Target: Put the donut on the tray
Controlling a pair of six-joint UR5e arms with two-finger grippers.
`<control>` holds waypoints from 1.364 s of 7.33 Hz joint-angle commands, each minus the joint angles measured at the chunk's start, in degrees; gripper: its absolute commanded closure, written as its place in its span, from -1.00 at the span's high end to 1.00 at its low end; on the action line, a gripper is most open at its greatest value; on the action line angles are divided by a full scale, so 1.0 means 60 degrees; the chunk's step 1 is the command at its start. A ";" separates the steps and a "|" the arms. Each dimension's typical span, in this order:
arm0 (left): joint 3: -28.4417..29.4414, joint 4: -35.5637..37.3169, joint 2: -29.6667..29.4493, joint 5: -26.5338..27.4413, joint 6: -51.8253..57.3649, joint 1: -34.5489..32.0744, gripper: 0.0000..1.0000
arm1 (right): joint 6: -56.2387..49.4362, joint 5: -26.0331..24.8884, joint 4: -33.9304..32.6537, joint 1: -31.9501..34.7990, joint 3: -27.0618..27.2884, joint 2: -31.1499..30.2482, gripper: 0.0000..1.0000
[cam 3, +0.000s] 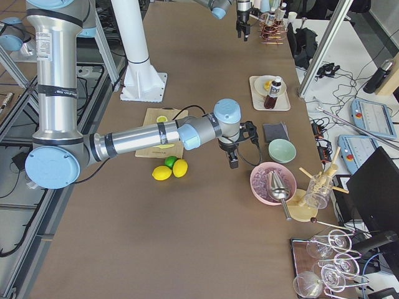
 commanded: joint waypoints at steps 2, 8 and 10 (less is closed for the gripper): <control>-0.3641 0.3476 0.4198 0.0468 0.8967 -0.2480 0.93 | -0.0005 -0.0070 -0.0096 0.0649 -0.0994 0.0330 1.00; -0.3657 0.3490 0.7268 0.0321 1.5405 -0.5990 0.95 | -0.0503 -0.0262 -0.0053 0.0753 -0.1481 0.0448 1.00; -0.3672 0.3476 0.7268 0.0336 1.5405 -0.6005 0.95 | -0.0459 -0.0276 0.0006 0.0753 -0.1495 0.0477 1.00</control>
